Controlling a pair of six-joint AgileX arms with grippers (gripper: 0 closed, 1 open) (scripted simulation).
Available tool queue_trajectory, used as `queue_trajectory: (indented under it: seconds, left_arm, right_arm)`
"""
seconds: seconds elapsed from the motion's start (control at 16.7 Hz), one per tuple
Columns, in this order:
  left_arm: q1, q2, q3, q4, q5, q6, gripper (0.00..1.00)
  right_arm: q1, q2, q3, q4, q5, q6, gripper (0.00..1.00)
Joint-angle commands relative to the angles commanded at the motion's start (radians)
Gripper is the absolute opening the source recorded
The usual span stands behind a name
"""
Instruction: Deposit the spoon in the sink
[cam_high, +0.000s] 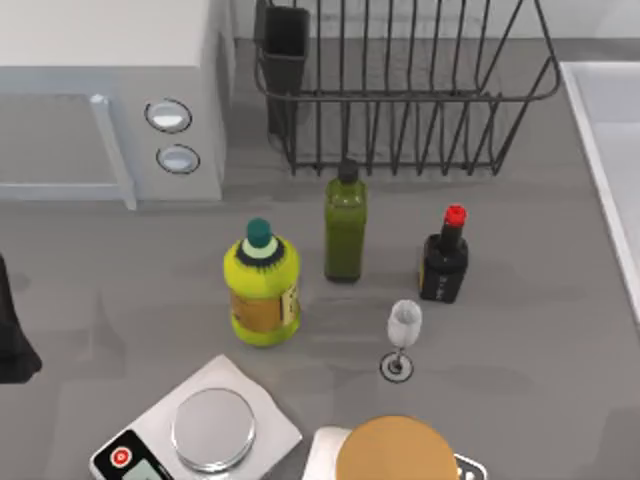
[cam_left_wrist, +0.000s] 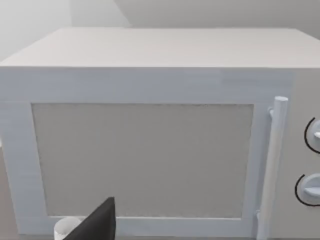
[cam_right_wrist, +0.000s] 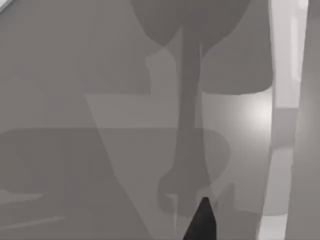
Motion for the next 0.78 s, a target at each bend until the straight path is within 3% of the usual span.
queue_trajectory:
  seconds: [0.24, 0.78]
  left_arm:
    - [0.0, 0.0, 0.0, 0.0, 0.0, 0.0, 1.0]
    - [0.0, 0.0, 0.0, 0.0, 0.0, 0.0, 1.0]
  right_arm:
    - [-0.004, -0.071, 0.102, -0.153, 0.001, 0.001, 0.0]
    - [0.017, -0.015, 0.177, -0.184, 0.009, 0.026, 0.0]
